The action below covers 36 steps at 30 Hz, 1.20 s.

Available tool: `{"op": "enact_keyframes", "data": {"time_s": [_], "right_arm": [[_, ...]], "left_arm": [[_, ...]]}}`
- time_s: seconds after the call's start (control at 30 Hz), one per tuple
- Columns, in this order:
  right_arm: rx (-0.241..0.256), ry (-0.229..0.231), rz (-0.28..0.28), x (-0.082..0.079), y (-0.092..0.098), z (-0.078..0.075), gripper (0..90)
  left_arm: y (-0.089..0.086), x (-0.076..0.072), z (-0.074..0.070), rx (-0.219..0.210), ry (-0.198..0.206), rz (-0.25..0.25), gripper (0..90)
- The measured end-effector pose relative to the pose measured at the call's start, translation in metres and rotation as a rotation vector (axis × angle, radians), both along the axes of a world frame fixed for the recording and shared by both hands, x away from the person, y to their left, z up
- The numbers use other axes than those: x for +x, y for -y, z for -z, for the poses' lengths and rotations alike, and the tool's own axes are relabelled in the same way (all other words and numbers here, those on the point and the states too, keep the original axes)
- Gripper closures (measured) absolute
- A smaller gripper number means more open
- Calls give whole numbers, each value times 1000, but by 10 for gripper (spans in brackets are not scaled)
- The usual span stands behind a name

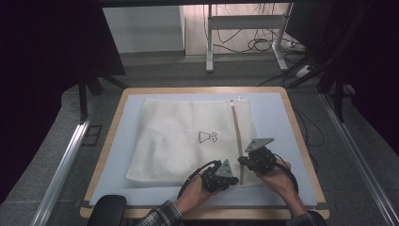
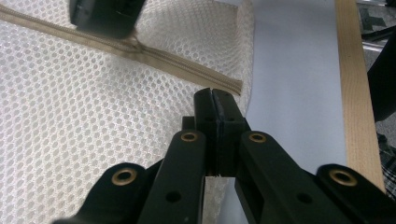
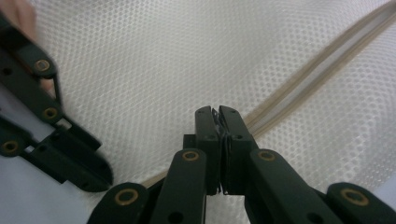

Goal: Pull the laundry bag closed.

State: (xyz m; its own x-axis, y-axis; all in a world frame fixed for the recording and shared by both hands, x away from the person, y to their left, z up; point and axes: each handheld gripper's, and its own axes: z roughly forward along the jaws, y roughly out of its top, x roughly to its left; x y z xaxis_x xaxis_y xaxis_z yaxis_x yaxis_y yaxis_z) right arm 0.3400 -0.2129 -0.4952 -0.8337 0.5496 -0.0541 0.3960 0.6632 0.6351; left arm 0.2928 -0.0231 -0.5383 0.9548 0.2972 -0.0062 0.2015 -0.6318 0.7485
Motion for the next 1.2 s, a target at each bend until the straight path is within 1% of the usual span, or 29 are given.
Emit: {"op": "enact_keyframes", "data": {"time_s": [0.2, 0.27, 0.37, 0.47, 0.6, 0.7, 0.8, 0.83, 1.0, 1.07, 1.2], "right_arm": [[-1, 11, 4, 10, 0, -1, 875], [-8, 26, 11, 12, 0, -1, 875], [6, 12, 15, 18, 1, -1, 875], [-2, 11, 10, 20, 0, -1, 875], [2, 15, 10, 21, -1, -1, 875], [-7, 25, 15, 24, -2, -1, 875], [-1, 18, 17, 28, -2, -1, 874], [-1, 18, 14, 29, -2, -1, 874], [-1, 18, 11, 33, -4, -1, 873], [5, 25, 17, 36, -4, -2, 873], [12, 21, 28, 40, -3, -2, 873]], "left_arm": [[0, 0, 0, -3, -2, -1, 900], [0, 0, 0, -1, 1, -1, 900], [0, -1, 0, 2, 6, 1, 900], [0, 0, 0, 1, 4, 0, 900], [0, -1, 0, 5, 13, 1, 900], [0, -1, 0, 5, 16, 1, 900], [0, -1, 0, 5, 14, 1, 900], [1, -2, 0, -6, 9, -5, 900], [1, -2, 0, -6, 9, -3, 900], [1, -2, 1, -8, 7, -3, 900], [1, -1, 1, -9, 4, -4, 900]]}}
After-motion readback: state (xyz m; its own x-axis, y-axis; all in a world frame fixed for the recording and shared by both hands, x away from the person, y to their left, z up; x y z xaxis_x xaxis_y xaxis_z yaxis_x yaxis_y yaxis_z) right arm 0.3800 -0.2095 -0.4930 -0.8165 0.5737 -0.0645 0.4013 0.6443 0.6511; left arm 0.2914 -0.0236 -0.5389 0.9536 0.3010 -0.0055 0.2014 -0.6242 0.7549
